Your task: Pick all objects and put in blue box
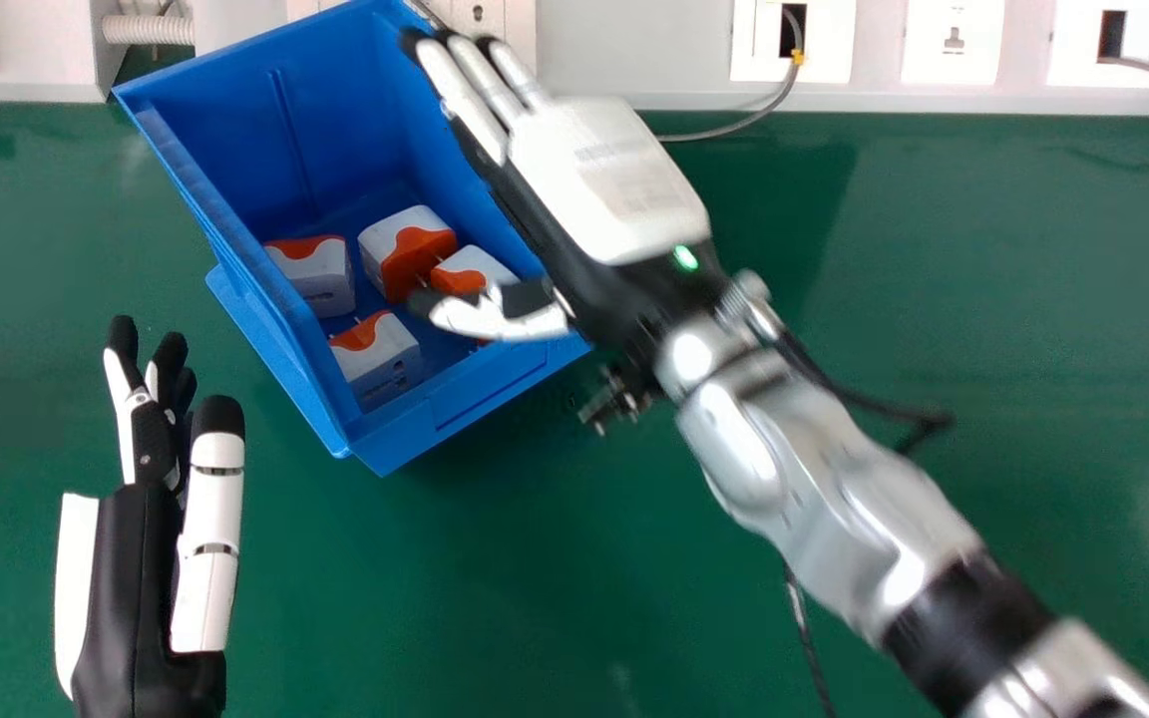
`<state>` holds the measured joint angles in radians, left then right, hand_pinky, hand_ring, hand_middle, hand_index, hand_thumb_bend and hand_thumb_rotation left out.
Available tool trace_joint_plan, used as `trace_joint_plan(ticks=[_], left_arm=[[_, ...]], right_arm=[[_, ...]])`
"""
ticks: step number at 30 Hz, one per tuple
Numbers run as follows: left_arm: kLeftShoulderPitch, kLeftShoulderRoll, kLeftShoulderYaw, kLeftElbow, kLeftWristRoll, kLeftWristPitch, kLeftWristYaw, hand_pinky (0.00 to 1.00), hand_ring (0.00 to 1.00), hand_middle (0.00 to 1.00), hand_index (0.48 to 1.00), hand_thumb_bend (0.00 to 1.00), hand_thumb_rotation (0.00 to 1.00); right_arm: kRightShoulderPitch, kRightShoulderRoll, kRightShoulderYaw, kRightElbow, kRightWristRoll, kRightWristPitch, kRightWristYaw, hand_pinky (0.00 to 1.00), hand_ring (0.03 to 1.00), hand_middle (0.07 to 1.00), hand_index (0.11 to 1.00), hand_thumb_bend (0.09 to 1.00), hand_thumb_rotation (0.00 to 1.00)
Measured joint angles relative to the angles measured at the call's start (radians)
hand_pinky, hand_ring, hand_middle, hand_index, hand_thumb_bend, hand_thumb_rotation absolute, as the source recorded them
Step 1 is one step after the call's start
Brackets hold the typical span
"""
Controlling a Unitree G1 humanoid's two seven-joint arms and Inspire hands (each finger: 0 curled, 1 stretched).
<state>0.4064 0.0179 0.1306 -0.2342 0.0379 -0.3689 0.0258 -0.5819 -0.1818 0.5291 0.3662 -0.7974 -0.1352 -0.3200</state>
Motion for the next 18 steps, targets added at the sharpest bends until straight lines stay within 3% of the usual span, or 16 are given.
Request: trace_joint_plan(ticks=[2,5,6,12,18], left_arm=[[-0.009,0.003,0.003,0.005,-0.001,0.000,-0.001,1.00,1.00,1.00,1.000,0.35,0.96],[-0.016,0.003,0.003,0.011,-0.001,0.002,-0.001,1.00,1.00,1.00,1.000,0.31,0.95],[-0.020,0.004,0.003,0.012,-0.001,0.001,-0.001,1.00,1.00,1.00,1.000,0.31,0.95],[-0.033,0.011,0.013,0.029,-0.014,-0.005,-0.007,1.00,1.00,1.00,1.000,0.30,0.94],[-0.043,0.025,0.022,0.031,-0.016,-0.005,-0.008,1.00,1.00,1.00,1.000,0.34,0.94]], right_arm=[[0.109,-0.018,-0.022,-0.100,0.012,-0.013,-0.011,0.88,1.000,1.000,1.000,0.260,0.53],[0.276,-0.042,-0.058,-0.215,0.052,-0.046,-0.019,0.87,1.000,1.000,1.000,0.281,0.82],[0.329,-0.049,-0.070,-0.240,0.068,-0.056,-0.020,0.89,1.000,1.000,1.000,0.289,0.85],[0.606,-0.067,-0.209,-0.396,0.236,-0.073,0.020,0.94,1.000,1.000,1.000,0.272,0.81],[0.733,-0.056,-0.389,-0.503,0.396,-0.027,0.062,1.00,1.000,1.000,1.000,0.318,0.98]])
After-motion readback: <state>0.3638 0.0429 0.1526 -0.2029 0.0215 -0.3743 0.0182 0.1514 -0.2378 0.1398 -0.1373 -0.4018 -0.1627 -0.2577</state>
